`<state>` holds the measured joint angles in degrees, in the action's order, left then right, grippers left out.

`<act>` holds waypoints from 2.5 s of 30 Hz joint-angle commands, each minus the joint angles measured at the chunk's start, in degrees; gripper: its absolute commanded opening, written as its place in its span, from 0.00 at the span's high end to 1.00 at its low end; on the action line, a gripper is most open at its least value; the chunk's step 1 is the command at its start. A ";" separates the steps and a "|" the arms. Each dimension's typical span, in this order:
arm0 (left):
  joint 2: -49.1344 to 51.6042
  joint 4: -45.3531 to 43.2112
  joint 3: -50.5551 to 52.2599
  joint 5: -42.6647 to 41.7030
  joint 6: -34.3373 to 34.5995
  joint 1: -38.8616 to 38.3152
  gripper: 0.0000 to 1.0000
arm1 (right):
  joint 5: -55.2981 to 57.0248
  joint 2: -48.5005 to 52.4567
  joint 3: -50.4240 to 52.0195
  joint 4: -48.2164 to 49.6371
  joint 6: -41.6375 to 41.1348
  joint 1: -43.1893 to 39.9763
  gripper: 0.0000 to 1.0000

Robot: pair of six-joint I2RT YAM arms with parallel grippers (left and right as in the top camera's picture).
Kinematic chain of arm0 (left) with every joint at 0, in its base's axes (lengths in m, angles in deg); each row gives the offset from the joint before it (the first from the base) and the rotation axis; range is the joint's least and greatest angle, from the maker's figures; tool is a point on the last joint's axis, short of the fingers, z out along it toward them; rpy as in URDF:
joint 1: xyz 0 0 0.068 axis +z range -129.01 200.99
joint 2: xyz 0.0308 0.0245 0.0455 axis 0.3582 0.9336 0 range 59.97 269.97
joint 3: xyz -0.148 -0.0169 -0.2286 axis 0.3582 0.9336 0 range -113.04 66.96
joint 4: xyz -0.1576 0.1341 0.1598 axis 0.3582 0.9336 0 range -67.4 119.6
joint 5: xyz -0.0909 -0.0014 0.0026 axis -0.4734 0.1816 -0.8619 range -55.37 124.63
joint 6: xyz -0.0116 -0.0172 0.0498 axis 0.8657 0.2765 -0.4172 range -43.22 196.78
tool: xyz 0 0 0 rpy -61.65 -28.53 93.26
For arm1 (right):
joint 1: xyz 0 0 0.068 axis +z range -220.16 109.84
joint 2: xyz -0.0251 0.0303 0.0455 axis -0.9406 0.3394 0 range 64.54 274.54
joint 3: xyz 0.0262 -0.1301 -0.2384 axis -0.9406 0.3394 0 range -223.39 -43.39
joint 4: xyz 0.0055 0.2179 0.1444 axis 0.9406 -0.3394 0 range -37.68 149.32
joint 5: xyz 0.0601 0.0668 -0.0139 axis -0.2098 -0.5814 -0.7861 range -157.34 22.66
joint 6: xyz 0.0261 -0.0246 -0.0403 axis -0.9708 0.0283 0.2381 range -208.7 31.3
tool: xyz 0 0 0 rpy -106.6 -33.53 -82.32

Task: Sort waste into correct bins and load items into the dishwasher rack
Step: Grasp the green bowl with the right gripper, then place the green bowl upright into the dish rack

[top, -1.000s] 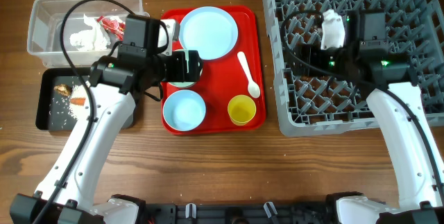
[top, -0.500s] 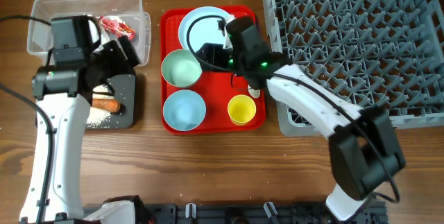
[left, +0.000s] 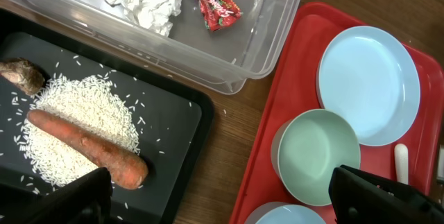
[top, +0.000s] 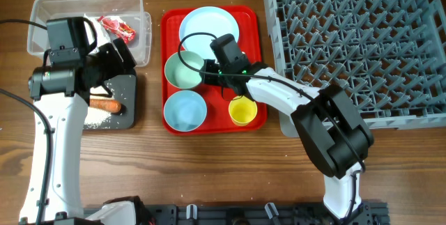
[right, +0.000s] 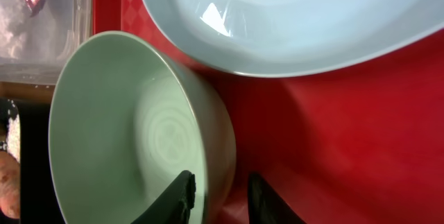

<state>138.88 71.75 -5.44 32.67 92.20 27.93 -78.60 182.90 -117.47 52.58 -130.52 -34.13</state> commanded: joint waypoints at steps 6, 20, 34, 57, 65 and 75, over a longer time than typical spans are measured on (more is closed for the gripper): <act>0.59 -0.02 -0.79 0.57 0.44 0.37 0.00 | 2.51 0.96 -1.75 -0.31 2.99 -0.04 0.95; 0.59 -0.02 -0.79 0.57 0.44 0.37 0.00 | 68.57 -20.33 -16.33 -7.89 39.95 -11.85 0.96; 0.59 -0.02 -0.79 0.57 0.44 0.37 0.00 | 74.53 7.98 -16.22 32.17 96.52 -18.23 0.95; 0.59 -0.02 -0.79 0.57 0.46 0.37 0.00 | 69.09 -0.26 -16.20 14.97 79.56 -3.21 0.00; 0.59 -0.02 -0.79 0.57 0.44 0.37 0.00 | -10.34 -14.12 -15.02 -33.55 27.15 -1.03 0.00; 0.59 -0.02 -0.79 0.57 0.44 0.37 0.00 | -0.04 -4.87 -2.01 -26.67 4.11 9.35 0.52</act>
<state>139.25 71.88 -5.53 32.89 92.23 27.93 -82.12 177.00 -119.63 26.11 -121.24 -24.80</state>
